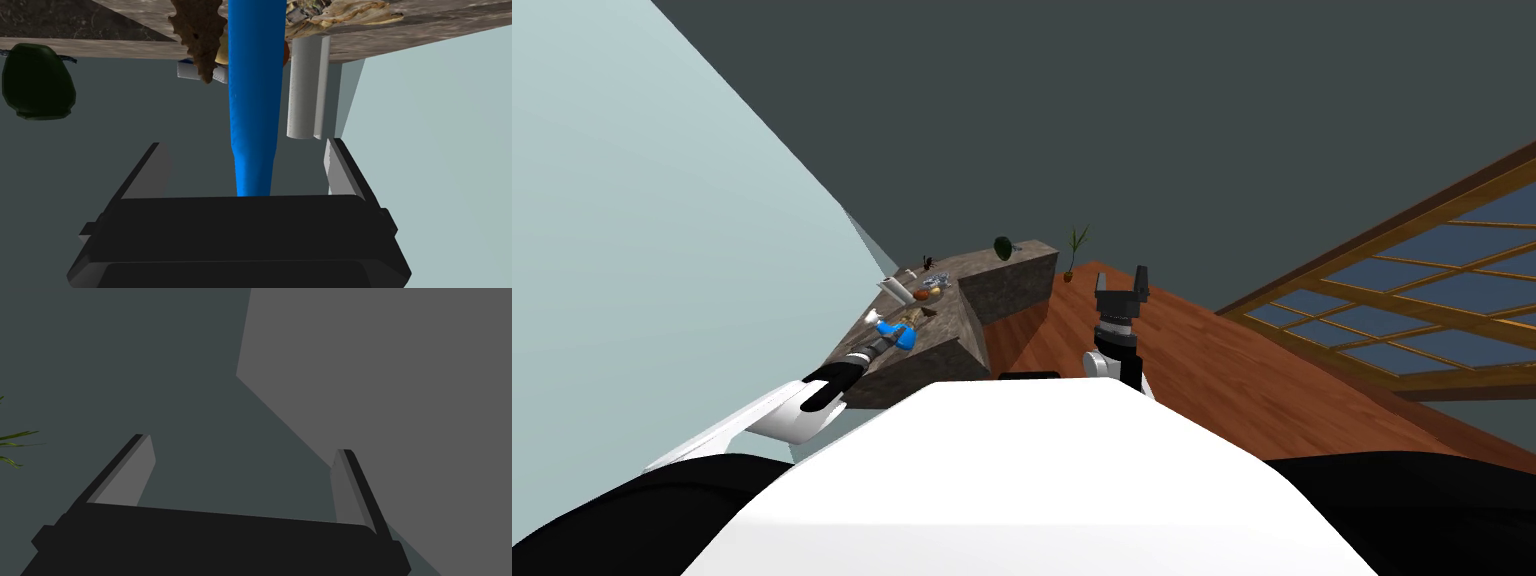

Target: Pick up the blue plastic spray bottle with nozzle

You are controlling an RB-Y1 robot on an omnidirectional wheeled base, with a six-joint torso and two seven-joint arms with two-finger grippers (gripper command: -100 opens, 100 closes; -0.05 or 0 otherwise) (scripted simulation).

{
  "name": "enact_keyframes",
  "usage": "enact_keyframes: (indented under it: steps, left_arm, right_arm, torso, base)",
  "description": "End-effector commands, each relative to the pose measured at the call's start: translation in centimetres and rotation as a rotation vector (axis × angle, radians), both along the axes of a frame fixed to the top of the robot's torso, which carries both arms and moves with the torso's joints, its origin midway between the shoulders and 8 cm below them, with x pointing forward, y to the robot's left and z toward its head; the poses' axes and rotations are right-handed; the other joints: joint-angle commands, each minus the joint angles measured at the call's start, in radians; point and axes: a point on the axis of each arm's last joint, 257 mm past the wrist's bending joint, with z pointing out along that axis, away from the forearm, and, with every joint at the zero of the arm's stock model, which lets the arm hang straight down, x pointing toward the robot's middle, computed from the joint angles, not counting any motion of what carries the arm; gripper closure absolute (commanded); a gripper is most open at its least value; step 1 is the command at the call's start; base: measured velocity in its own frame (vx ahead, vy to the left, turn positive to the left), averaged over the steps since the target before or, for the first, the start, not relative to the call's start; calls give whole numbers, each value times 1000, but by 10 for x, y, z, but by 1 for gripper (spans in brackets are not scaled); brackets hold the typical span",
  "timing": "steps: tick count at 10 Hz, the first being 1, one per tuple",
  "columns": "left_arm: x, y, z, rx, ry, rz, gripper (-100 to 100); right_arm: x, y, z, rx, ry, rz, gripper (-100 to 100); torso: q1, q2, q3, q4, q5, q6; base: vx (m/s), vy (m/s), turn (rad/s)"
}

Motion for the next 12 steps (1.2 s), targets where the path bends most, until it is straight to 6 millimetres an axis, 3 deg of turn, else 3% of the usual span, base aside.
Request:
enact_keyframes:
  steps: [1,12]
  left_arm:
    - [-4,12,-2,1,1,-2,-100]
    - [-35,78,-8,4,4,13,-100]
  right_arm:
    - [0,0,0,0,0,0,0]
    - [0,0,0,0,0,0,0]
  torso:
    - [0,0,0,0,0,0]
    - [-1,-1,-1,0,0,0]
  base:
    - [24,-40,-31]
    - [37,-48,-22]
